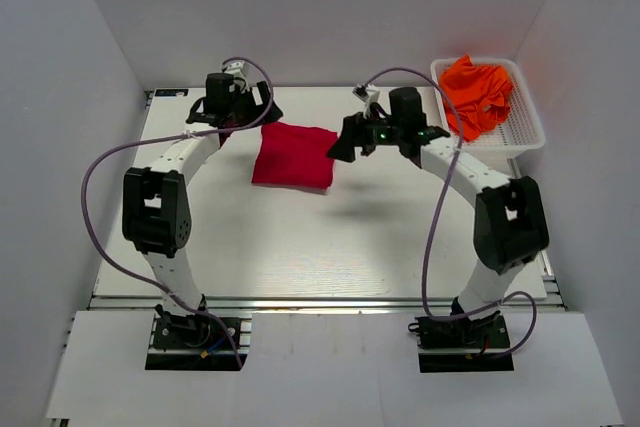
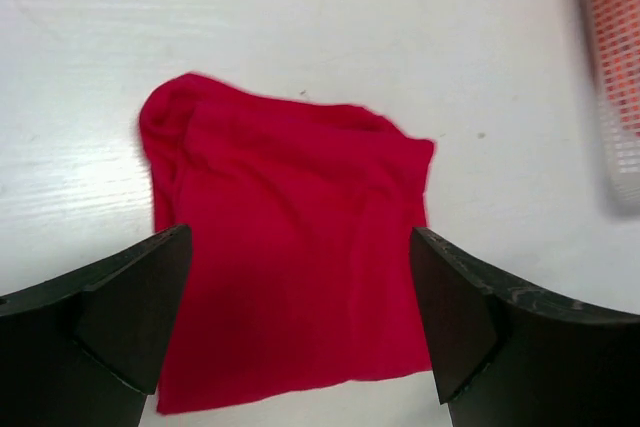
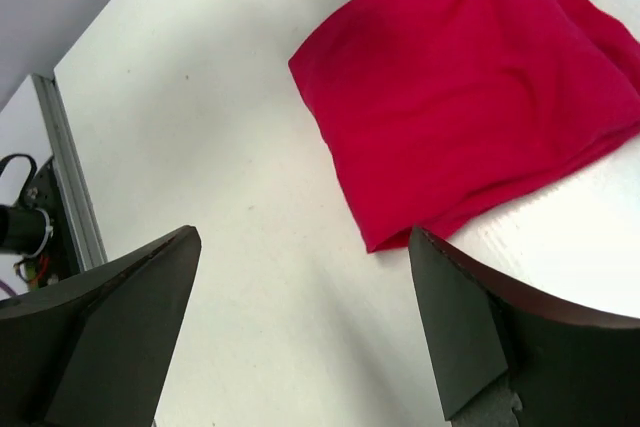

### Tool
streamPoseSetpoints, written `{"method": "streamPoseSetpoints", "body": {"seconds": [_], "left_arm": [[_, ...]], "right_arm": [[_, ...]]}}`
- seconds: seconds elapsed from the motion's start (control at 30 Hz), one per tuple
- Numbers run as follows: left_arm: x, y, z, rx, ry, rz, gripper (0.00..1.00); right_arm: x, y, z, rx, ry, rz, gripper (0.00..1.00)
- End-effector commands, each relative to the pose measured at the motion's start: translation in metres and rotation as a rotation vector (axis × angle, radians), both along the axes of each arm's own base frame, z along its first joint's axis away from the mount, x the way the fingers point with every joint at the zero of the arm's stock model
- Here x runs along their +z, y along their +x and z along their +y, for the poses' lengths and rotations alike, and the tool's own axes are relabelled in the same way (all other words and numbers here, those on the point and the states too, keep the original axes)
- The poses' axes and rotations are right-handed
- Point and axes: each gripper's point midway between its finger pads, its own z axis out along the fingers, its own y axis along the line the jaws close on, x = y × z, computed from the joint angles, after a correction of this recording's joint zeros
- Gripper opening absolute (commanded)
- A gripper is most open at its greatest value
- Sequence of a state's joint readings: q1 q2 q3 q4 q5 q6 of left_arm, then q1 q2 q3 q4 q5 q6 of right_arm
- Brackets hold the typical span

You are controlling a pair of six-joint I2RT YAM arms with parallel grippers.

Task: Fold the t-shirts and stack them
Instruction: Put the neatly folded tshirt into the corner of the board with the left arm

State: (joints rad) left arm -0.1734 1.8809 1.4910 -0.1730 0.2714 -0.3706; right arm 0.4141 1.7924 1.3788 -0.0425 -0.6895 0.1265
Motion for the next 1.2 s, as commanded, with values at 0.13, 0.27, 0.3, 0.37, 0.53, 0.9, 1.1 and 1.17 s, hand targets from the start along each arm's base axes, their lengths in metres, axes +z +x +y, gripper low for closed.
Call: {"method": "streamPoseSetpoints", "body": {"seconds": [0.13,0.27,0.3,0.37,0.53,0.9,1.1,1.17], "left_arm": [[-0.082,-0.039,0.023,0.031,0.179,0.22,0.95],[-0.118,-0.046,0.025,0.02,0.201,0.289,0.87],[-0.119,-0.038,0.024,0.022,0.196,0.265,0.84],[-0.137,-0.038,0.024,0.02,0.202,0.294,0.82],[-0.155,-0.021,0.027,0.033,0.27,0.304,0.71],[-0.154,-0.006,0.066,0.159,0.424,0.341,0.0],[-0.102,0.027,0.135,0.302,0.59,0.239,0.0],[-0.093,0.032,0.156,0.331,0.637,0.239,0.0]], "right_arm": [[-0.016,-0.045,-0.04,-0.114,-0.06,-0.013,0.9],[-0.007,-0.055,-0.054,-0.166,-0.071,-0.053,0.9],[-0.013,-0.059,-0.057,-0.17,-0.09,-0.031,0.9],[-0.01,-0.064,-0.059,-0.163,-0.091,-0.034,0.9],[-0.011,-0.074,-0.062,-0.153,-0.089,-0.028,0.9],[-0.004,-0.079,-0.072,-0.191,-0.101,-0.081,0.9],[0.0,-0.069,-0.076,-0.239,-0.102,-0.117,0.9],[0.002,-0.066,-0.075,-0.236,-0.108,-0.131,0.9]]}}
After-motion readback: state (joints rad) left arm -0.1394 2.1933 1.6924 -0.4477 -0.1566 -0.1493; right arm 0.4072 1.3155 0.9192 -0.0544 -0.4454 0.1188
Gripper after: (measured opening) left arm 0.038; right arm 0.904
